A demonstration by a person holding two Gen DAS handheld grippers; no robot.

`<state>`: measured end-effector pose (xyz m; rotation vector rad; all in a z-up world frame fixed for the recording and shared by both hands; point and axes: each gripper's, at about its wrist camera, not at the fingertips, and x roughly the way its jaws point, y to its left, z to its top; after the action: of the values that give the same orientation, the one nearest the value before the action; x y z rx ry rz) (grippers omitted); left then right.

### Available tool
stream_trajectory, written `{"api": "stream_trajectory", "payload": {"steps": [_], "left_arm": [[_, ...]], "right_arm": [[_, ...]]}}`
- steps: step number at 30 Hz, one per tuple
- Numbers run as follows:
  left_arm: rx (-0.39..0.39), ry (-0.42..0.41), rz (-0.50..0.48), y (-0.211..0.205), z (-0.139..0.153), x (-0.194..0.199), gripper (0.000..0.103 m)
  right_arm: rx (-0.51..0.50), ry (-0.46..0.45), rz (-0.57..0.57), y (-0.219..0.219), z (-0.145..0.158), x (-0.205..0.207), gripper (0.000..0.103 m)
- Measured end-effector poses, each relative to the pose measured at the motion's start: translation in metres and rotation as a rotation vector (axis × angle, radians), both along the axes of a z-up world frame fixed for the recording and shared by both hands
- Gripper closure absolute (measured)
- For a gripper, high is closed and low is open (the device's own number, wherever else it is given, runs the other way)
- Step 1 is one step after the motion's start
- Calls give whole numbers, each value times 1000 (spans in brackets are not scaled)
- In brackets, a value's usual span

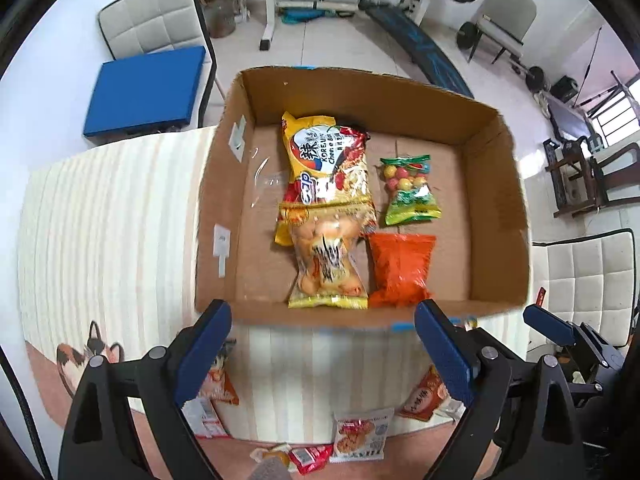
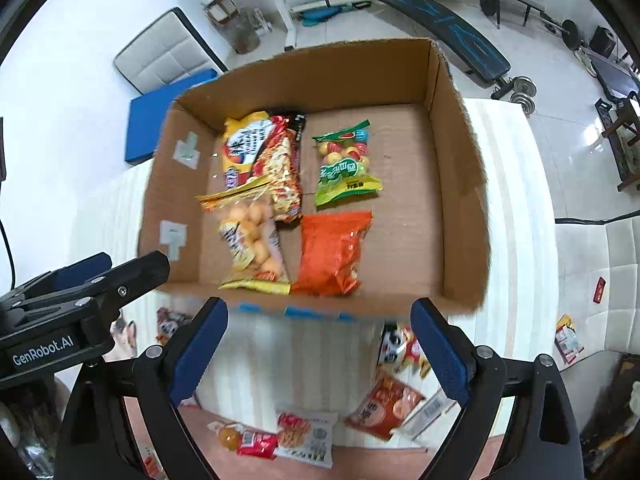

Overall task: Organize snacks
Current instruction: 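Open both tools to release the bags and move back to the pile, then grasp the white oat cookie packet with the left tool while the right tool grasps the white wafer packet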

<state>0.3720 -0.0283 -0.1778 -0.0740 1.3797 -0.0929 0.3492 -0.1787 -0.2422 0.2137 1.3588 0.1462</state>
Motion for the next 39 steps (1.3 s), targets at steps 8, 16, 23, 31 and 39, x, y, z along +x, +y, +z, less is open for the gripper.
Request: {"api": "stream_trajectory", "payload": {"steps": [8,16,23,31,39], "left_arm": [[5,0,9,-7,-4,-76,9],[18,200,-45,-35,-82,-134,9],[37,317,-77,-63,-136,-149,9],[75,397,-99,-75,-176,-152,9],[65,416,-102,-81,-191,-156,9]], "right_arm": [[6,76,-47,-34,-17,-71,8],[44,253,-231,-102,-96,-118,8],[59,316,-370,-137,-151,-129,10],[-14,357,-329,-130,-175,-128,44],[-121,405,-107,-111,-177,-156,46]]}}
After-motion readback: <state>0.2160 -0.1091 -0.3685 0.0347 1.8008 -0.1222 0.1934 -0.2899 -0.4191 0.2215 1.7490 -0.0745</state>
